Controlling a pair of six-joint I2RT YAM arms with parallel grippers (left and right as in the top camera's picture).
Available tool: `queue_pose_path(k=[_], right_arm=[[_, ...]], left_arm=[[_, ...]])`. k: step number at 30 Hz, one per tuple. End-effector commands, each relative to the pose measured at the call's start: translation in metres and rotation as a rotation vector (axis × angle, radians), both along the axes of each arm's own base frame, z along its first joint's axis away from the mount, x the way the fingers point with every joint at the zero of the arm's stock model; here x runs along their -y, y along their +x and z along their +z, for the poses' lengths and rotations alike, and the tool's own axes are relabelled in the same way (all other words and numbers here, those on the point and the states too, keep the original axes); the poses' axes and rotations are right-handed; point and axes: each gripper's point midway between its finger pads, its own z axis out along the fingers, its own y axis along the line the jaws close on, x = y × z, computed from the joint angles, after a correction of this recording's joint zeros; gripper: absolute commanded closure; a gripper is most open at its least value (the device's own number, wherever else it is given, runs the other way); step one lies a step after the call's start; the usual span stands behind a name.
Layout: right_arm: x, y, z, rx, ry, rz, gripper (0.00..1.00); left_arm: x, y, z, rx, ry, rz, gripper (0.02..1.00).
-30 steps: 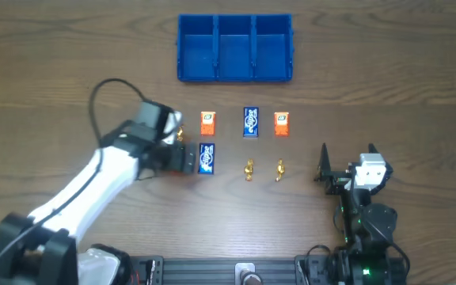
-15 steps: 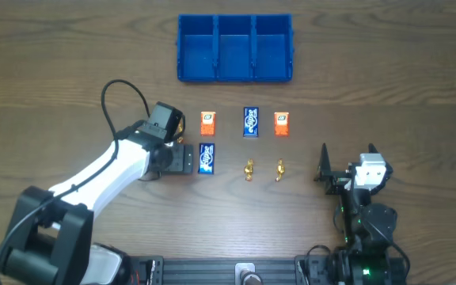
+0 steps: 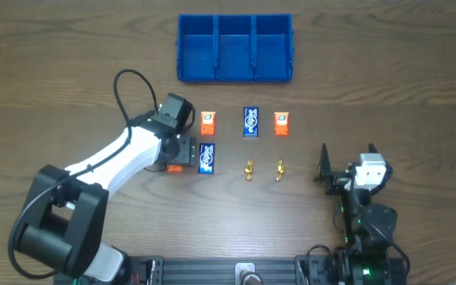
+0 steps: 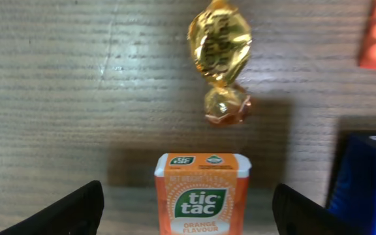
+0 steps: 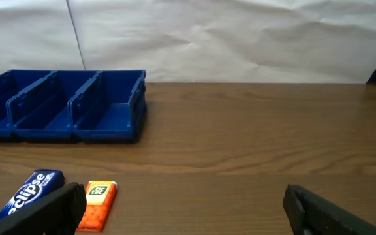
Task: Sort Candies Into Trays
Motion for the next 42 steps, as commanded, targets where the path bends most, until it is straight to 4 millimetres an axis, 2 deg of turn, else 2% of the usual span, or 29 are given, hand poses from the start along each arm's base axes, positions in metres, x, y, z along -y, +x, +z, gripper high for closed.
queue_pose_path(k=[1, 8, 11, 16, 23, 26, 29, 32, 36, 38, 42], right_arm=[[0.000, 0.000, -0.001, -0.003, -0.004, 0.002, 0.003], [0.000, 0.000, -0.001, -0.003, -0.004, 0.002, 0.003], [0.000, 0.000, -0.001, -0.003, -0.004, 0.002, 0.003], [0.000, 0.000, -0.001, -0.003, -0.004, 0.002, 0.003], [0.000, 0.000, -0.001, -0.003, -0.004, 0.002, 0.003], [0.000, 0.000, -0.001, -0.003, -0.004, 0.002, 0.003], [0.000, 0.000, -0.001, -0.003, -0.004, 0.002, 0.003], [0.000, 0.000, -0.001, -0.003, -0.004, 0.002, 0.003], [0.000, 0.000, -0.001, -0.003, -0.004, 0.002, 0.003], [0.000, 0.000, -0.001, -0.003, -0.004, 0.002, 0.003], [0.000, 0.000, -0.001, -0.003, -0.004, 0.002, 0.003]], left_arm=[[-0.002, 0.001, -0.003, -0.012, 0.022, 0.033, 0.207], [-0.002, -0.001, -0.005, -0.023, 0.026, 0.035, 0.393], [-0.001, -0.002, -0.006, -0.025, 0.027, 0.033, 0.426], [0.000, -0.002, -0.006, -0.026, 0.025, 0.040, 0.557], [0.002, -0.001, -0.005, -0.019, 0.018, 0.062, 0.636], [0.005, 0.005, 0.002, -0.002, 0.003, 0.080, 0.652], [0.014, 0.023, 0.025, 0.051, -0.029, 0.095, 0.671], [0.021, 0.048, 0.064, 0.132, -0.045, 0.108, 0.667], [0.030, 0.094, 0.132, 0.274, -0.048, 0.133, 0.660], [0.034, 0.124, 0.168, 0.343, -0.030, 0.142, 0.658], [0.046, 0.176, 0.198, 0.395, -0.010, 0.095, 0.654]])
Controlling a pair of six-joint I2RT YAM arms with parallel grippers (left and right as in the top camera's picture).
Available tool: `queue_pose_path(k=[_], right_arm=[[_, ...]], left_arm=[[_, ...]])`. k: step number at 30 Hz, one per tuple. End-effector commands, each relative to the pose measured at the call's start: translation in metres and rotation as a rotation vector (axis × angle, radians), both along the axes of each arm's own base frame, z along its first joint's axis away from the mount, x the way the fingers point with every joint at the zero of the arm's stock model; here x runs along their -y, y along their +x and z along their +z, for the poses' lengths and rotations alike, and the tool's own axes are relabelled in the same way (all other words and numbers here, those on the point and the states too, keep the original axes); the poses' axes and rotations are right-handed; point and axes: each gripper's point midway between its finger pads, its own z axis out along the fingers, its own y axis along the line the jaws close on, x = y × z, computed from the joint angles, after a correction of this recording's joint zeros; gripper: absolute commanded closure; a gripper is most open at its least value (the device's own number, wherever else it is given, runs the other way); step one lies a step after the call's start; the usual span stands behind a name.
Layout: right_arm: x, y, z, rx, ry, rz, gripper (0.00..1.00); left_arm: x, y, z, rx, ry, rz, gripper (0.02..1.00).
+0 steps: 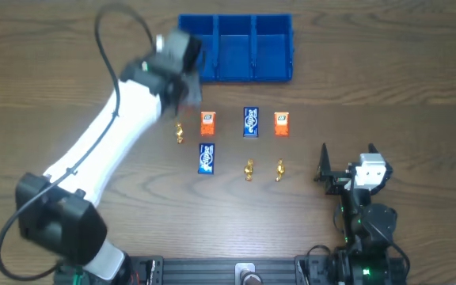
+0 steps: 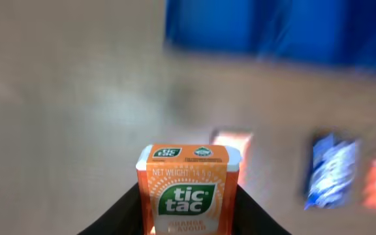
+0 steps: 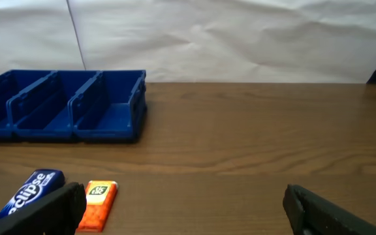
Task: Sort Candies Into Trays
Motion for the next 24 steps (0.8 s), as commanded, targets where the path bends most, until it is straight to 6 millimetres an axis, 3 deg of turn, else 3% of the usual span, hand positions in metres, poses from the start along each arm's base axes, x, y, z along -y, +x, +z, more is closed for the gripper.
queue_pose_path(k=[1, 5, 10, 15, 20, 24], right_arm=[[0.000, 0.000, -0.001, -0.003, -0.004, 0.002, 0.003], [0.000, 0.000, -0.001, -0.003, -0.004, 0.002, 0.003], [0.000, 0.000, -0.001, -0.003, -0.004, 0.002, 0.003], [0.000, 0.000, -0.001, -0.003, -0.004, 0.002, 0.003], [0.000, 0.000, -0.001, -0.003, -0.004, 0.002, 0.003], [0.000, 0.000, -0.001, -0.004, -0.004, 0.002, 0.003]], left_arm=[[0.010, 0.076, 0.039, 0.109, 0.066, -0.018, 0.652], [0.017, 0.117, 0.031, 0.101, 0.068, -0.017, 0.643], [0.024, 0.147, -0.003, 0.067, 0.027, -0.024, 0.641], [0.030, 0.159, -0.026, 0.057, 0.020, -0.055, 0.625], [0.028, 0.161, -0.033, 0.047, 0.031, -0.064, 0.590], [0.028, 0.161, -0.032, 0.050, 0.038, -0.080, 0.364]])
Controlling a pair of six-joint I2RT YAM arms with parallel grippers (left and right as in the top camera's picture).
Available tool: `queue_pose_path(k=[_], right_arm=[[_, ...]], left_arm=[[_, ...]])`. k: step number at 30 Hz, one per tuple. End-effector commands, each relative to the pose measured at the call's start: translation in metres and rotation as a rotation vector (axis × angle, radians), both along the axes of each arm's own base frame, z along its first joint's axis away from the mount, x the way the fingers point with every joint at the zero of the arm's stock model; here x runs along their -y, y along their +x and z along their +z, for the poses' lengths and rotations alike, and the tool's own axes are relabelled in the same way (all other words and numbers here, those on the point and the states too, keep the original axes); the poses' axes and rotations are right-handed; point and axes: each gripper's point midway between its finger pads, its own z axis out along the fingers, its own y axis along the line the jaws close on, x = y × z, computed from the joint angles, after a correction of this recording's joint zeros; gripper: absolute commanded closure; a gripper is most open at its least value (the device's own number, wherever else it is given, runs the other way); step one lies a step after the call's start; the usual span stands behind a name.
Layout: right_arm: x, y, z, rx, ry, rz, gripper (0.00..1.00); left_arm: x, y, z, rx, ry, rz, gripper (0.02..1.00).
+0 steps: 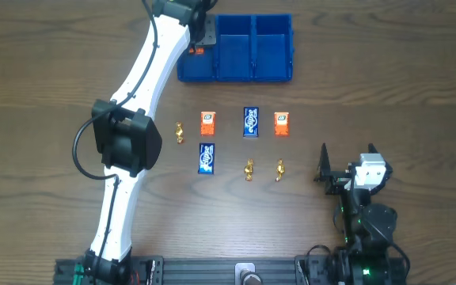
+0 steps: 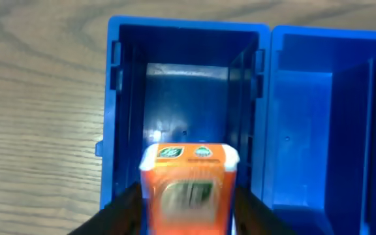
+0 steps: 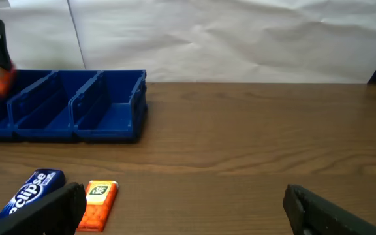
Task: Sort Candies Into Trays
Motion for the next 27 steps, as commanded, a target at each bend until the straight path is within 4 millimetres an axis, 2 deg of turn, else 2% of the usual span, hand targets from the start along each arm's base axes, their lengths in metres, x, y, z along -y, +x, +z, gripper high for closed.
queue_pose_path(k=[1, 2, 4, 7, 9, 11, 13, 15, 17, 19, 20, 21, 27], right_arm=[[0.000, 0.000, -0.001, -0.003, -0.004, -0.001, 0.003], [0.000, 0.000, -0.001, -0.003, -0.004, -0.001, 0.003], [0.000, 0.000, -0.001, -0.003, -0.004, -0.001, 0.003], [0.000, 0.000, -0.001, -0.003, -0.004, -0.001, 0.003], [0.000, 0.000, -0.001, -0.003, -0.004, -0.001, 0.003], [0.000, 0.000, -0.001, -0.003, -0.004, -0.001, 0.003], [0.000, 0.000, -0.001, -0.003, -0.004, -0.001, 0.003], [0.000, 0.000, -0.001, -0.003, -0.004, -0.001, 0.003], [0.000, 0.000, -0.001, -0.003, -0.004, -0.001, 0.003], [0.000, 0.000, -0.001, -0.003, -0.004, -0.001, 0.003], [0.000, 0.000, -0.001, -0.003, -0.004, -0.001, 0.003], [0.000, 0.000, -0.001, -0.003, -0.004, -0.001, 0.003], [0.000, 0.000, -0.001, -0.003, -0.004, -0.001, 0.003]], left_arm=[[0.001, 0.006, 0.013, 0.035, -0.006, -0.028, 0.314], [0.003, 0.006, 0.013, 0.033, -0.017, -0.032, 0.209], [0.007, 0.004, 0.012, 0.022, -0.037, -0.043, 0.139], [0.009, -0.007, 0.037, 0.036, -0.044, -0.039, 0.036], [0.015, -0.024, 0.067, 0.057, -0.046, -0.059, 0.020], [0.019, -0.046, 0.088, 0.064, -0.041, -0.076, 0.018], [0.022, -0.073, 0.100, 0.058, -0.038, -0.080, 0.018], [0.023, -0.096, 0.098, 0.042, -0.039, -0.078, 0.020], [0.024, -0.118, 0.084, 0.017, -0.039, -0.082, 0.020], [0.026, -0.138, 0.057, -0.022, -0.032, -0.078, 0.018], [0.026, -0.144, 0.043, -0.043, -0.025, -0.071, 0.018], [0.025, -0.155, 0.019, -0.082, -0.012, -0.062, 0.023], [0.020, -0.185, -0.062, -0.210, -0.010, -0.037, 0.034]])
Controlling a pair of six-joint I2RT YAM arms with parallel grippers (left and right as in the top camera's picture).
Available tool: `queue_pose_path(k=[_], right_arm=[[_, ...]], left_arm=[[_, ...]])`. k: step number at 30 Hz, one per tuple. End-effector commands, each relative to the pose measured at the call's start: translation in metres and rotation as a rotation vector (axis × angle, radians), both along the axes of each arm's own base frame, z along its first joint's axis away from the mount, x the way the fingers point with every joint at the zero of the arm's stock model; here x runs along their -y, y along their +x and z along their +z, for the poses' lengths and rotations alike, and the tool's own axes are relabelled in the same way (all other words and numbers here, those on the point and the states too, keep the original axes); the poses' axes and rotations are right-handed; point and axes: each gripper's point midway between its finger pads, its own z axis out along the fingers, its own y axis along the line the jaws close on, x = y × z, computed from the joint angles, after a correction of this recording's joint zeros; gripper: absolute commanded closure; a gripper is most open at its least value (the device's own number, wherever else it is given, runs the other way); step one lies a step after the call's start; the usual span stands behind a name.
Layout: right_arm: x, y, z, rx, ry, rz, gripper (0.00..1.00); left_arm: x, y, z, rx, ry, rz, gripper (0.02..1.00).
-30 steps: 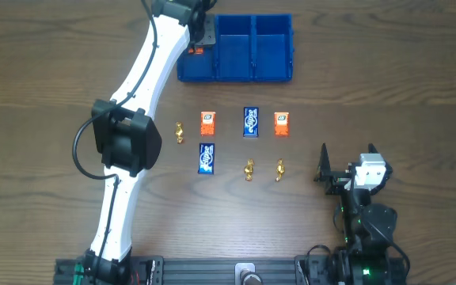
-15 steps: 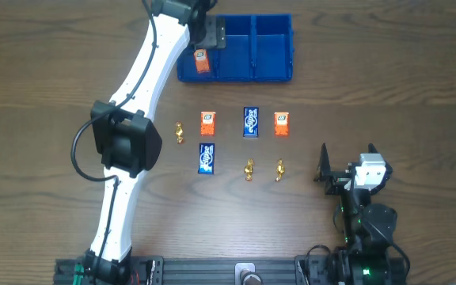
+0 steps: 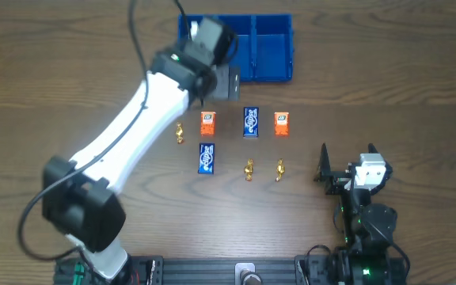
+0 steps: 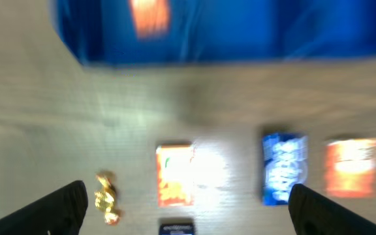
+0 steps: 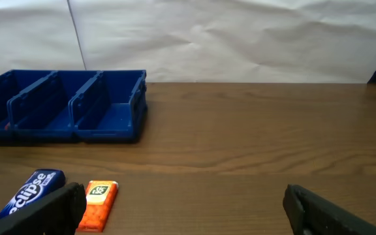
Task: Sort Candies Into Trays
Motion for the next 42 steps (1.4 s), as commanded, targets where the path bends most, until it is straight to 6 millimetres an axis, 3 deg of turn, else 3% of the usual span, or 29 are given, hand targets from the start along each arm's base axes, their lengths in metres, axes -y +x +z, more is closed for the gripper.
queue_pose_path(k=[1, 5, 9, 16, 25, 32, 37, 42], right_arm=[[0.000, 0.000, -0.001, -0.003, -0.004, -0.001, 0.003], [0.000, 0.000, -0.001, -0.003, -0.004, -0.001, 0.003], [0.000, 0.000, -0.001, -0.003, -0.004, -0.001, 0.003], [0.000, 0.000, -0.001, -0.003, -0.004, -0.001, 0.003], [0.000, 0.000, -0.001, -0.003, -0.004, -0.001, 0.003], [0.000, 0.000, -0.001, -0.003, -0.004, -0.001, 0.003], [0.000, 0.000, -0.001, -0.003, -0.004, -0.001, 0.003], [0.000, 0.000, -0.001, -0.003, -0.004, -0.001, 0.003]], left_arm=[[-0.012, -0.033, -0.083, -0.167, 0.032, 0.046, 0.034], [-0.014, -0.043, -0.110, -0.214, 0.046, 0.049, 0.034], [-0.010, -0.045, -0.121, -0.231, 0.053, 0.040, 0.040], [-0.006, -0.043, -0.128, -0.235, 0.041, 0.036, 0.049], [-0.004, -0.041, -0.130, -0.228, 0.036, 0.036, 0.191], [-0.004, -0.041, -0.136, -0.241, 0.034, 0.038, 0.209], [-0.005, -0.042, -0.139, -0.253, 0.026, 0.047, 0.299], [-0.003, -0.041, -0.139, -0.250, 0.017, 0.046, 0.483]])
